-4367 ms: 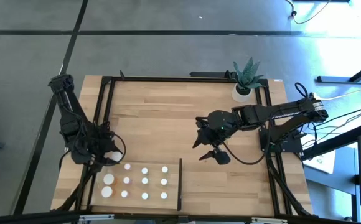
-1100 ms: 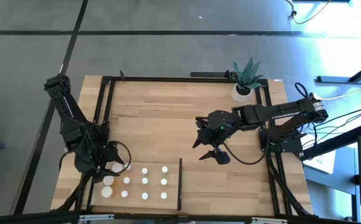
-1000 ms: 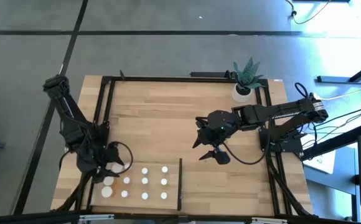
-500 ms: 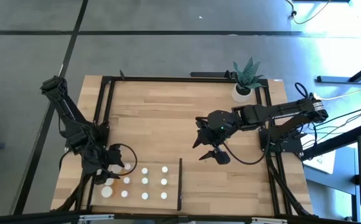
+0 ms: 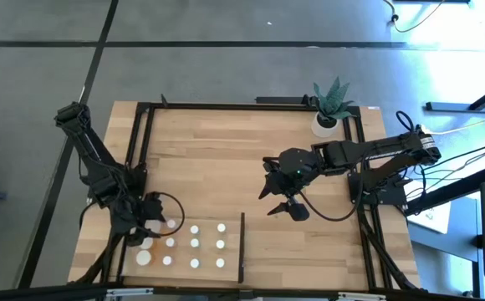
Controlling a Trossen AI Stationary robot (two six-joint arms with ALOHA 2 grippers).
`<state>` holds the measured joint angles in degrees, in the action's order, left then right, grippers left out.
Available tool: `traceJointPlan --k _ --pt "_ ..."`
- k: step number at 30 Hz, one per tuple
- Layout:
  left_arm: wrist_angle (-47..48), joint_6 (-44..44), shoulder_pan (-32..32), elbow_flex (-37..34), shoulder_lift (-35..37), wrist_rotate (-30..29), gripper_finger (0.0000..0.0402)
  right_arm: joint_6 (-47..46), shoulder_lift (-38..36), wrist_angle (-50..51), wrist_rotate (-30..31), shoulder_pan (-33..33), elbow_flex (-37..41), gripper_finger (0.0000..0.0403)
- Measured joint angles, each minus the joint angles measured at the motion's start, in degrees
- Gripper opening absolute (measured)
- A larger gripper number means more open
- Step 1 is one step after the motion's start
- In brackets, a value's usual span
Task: Pick and place medicine bottles onto shelf by color
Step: Return to Home Position
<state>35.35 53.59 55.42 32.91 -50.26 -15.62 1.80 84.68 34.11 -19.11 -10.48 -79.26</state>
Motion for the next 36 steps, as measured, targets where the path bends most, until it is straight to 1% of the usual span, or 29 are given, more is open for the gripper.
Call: traceJointPlan --k 2,4,7,12,14,22,25,31,36 --pt "0.1 -1.5 0.0 0.0 0.3 -2.3 0.0265 0.0 0.0 0.0 0.0 0.0 0.0 0.0262" --pt "0.5 -4.6 0.0 0.7 0.8 -6.0 0.0265 -0.1 0.0 0.0 0.0 0.0 0.0 0.0262" --pt "2.4 -8.6 0.0 3.6 1.1 -11.2 0.0265 0.0 0.0 0.0 0.0 0.0 0.0 0.0262" --pt "4.0 -15.2 -0.5 7.9 1.1 -17.9 0.0265 0.0 0.0 0.0 0.0 0.0 0.0 0.0262" --pt "5.1 -17.0 -1.1 9.5 1.1 -20.0 0.0265 -0.1 0.0 0.0 0.0 0.0 0.0 0.0262" --pt "12.2 -20.4 -4.7 17.5 1.1 -24.4 0.0259 0.0 0.0 0.0 0.0 0.0 0.0 0.0262" --pt "14.2 -22.2 -6.5 20.4 1.1 -25.2 0.0237 0.0 0.0 0.0 0.0 0.0 0.0 0.0262" --pt "17.8 -27.3 -9.4 26.3 1.2 -25.5 0.0173 0.0 0.0 0.0 0.0 0.0 0.0 0.0262" --pt "21.8 -30.2 -11.6 29.0 2.0 -27.1 0.0123 -0.1 0.0 0.0 0.0 0.0 0.0 0.0262"
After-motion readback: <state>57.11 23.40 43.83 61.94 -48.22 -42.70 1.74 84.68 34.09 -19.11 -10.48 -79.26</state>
